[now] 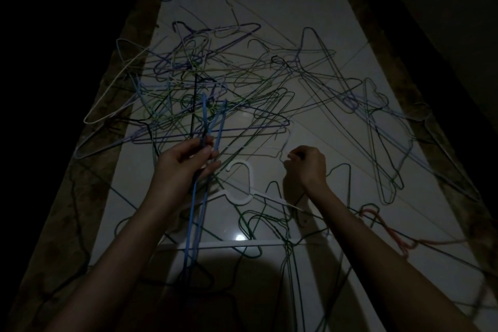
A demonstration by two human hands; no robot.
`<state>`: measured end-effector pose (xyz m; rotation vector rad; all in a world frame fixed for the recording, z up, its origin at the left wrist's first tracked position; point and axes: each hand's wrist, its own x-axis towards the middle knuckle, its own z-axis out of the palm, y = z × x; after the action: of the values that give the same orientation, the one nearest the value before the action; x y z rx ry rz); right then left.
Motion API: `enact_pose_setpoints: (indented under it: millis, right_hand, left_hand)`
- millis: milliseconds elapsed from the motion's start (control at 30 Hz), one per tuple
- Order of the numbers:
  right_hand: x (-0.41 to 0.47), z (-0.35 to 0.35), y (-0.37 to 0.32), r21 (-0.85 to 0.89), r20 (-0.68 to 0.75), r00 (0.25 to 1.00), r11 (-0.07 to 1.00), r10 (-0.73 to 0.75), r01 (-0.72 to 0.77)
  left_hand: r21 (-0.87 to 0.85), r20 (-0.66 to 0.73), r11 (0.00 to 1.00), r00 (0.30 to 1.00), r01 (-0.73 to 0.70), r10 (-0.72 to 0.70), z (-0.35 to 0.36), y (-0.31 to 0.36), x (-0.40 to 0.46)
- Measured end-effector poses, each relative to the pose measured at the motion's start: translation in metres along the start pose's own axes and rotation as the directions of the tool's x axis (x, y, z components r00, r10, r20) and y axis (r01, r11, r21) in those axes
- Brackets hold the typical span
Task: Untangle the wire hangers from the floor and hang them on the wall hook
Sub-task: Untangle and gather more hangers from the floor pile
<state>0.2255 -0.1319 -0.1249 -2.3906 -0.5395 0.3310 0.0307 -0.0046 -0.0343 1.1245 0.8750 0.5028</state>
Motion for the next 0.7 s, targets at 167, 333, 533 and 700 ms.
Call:
enact_pose_setpoints:
  millis: [167, 333, 533, 700]
  right_hand:
    - [0.004, -0.005, 0.003, -0.009, -0.008, 1.000, 1.000, 0.018, -0.018]
    - [-0.013, -0.008, 0.006, -0.084, 0.373, 0.925, 0.990, -0.078, 0.117]
    - [-0.007, 0.000, 0.014, -0.047, 0.489, 0.869, 0.993, -0.075, 0.113]
    - [0.011, 0.008, 0.013, 0.014, 0.389, 0.918, 0.997, -0.080, 0.081]
  left_hand:
    - [0.012, 0.004, 1.000, 1.000, -0.007, 0.007, -0.002, -0.001, 0.000]
    - [-0.002, -0.018, 1.000, 1.000, -0.001, 0.001, 0.002, -0.001, 0.002]
    - [0.023, -0.002, 1.000, 1.000, 0.009, -0.009, 0.011, -0.007, 0.005]
    - [0.028, -0.001, 0.999, 1.000, 0.025, -0.025, 0.008, -0.014, 0.008]
